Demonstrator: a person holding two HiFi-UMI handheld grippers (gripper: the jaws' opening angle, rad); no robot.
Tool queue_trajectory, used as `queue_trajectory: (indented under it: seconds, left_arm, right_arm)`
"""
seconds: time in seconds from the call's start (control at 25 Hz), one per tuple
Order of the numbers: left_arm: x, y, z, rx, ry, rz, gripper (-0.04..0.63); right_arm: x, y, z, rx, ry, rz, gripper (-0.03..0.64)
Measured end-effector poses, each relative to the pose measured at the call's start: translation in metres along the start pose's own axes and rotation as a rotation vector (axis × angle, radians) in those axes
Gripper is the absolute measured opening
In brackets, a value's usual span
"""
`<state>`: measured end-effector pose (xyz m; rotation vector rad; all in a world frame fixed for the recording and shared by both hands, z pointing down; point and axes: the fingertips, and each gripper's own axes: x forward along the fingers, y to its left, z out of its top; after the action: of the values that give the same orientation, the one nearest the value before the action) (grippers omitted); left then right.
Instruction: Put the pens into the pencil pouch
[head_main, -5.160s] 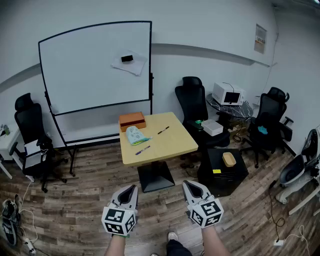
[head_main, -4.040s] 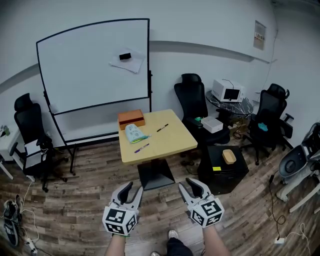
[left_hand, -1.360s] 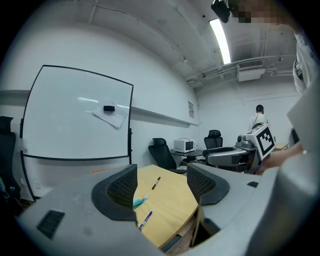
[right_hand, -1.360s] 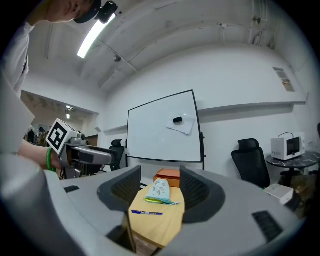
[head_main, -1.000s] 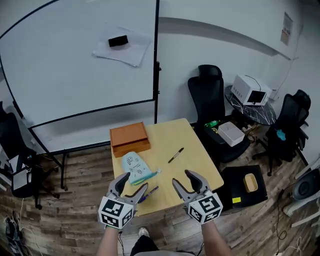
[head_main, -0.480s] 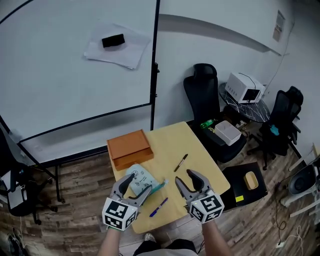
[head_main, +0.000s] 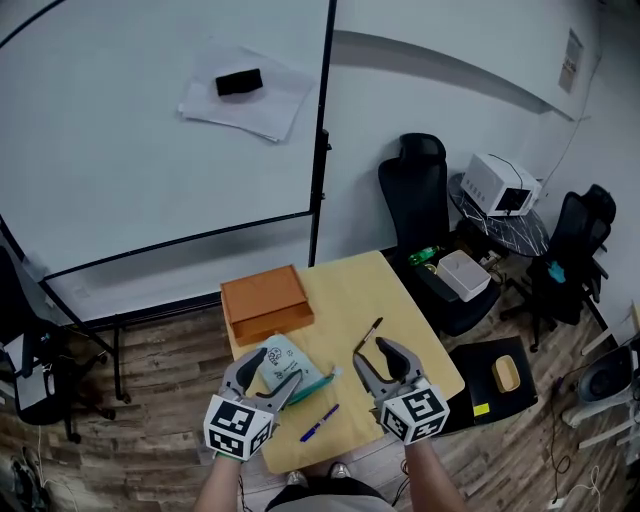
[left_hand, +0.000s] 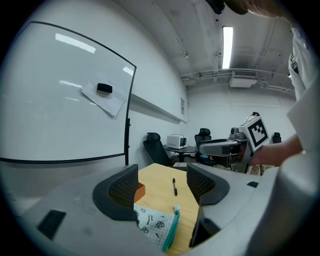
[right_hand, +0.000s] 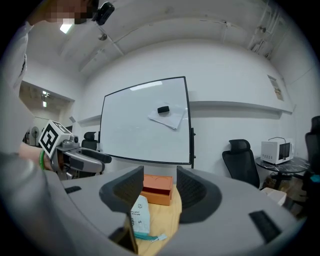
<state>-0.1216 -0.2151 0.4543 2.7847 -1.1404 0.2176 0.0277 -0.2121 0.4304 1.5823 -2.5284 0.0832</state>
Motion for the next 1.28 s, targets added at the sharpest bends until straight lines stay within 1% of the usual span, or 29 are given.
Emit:
queue_trajectory:
  seconds: [0.28,0.44,0.64,0.72,0.92,1.0,1.12,1.16,1.28]
  left_arm:
    - [0.005,0.001,0.003,0.007,0.002,0.047,0.301]
    - [0.011,-0.001,-0.008,0.021,0.046,0.047,0.301]
    - [0.025,-0.004,-0.052,0.073,0.174,0.012,0.301]
    - [0.032,-0.008,-0.078,0.098,0.245,-0.018,0.301]
    - [0.046,-0.021,-0.153,0.150,0.441,-0.123,0.301]
    - [0.051,-0.026,-0.180,0.160,0.510,-0.159,0.299]
    - [0.052,-0.029,-0.210,0.162,0.611,-0.185,0.287]
    - [0.054,-0.029,-0.217,0.167,0.635,-0.192,0.274]
    - [0.060,-0.030,-0.230,0.183,0.669,-0.212,0.247]
  right_arm:
    - [0.000,-0.016,0.004,-0.007,-0.015,0.022,0.190]
    - [0.000,-0.017,-0.001,-0.002,-0.006,0.037,0.190]
    - [0.002,-0.014,-0.021,0.005,0.037,0.055,0.190]
    - [0.001,-0.012,-0.034,0.014,0.063,0.059,0.190]
    - [-0.007,-0.006,-0.058,0.039,0.112,0.066,0.189]
    - [-0.012,-0.005,-0.063,0.044,0.123,0.065,0.189]
    - [-0.018,-0.006,-0.069,0.051,0.136,0.057,0.187]
    - [-0.021,-0.007,-0.071,0.054,0.139,0.052,0.187]
    - [-0.030,-0.012,-0.077,0.062,0.151,0.035,0.187]
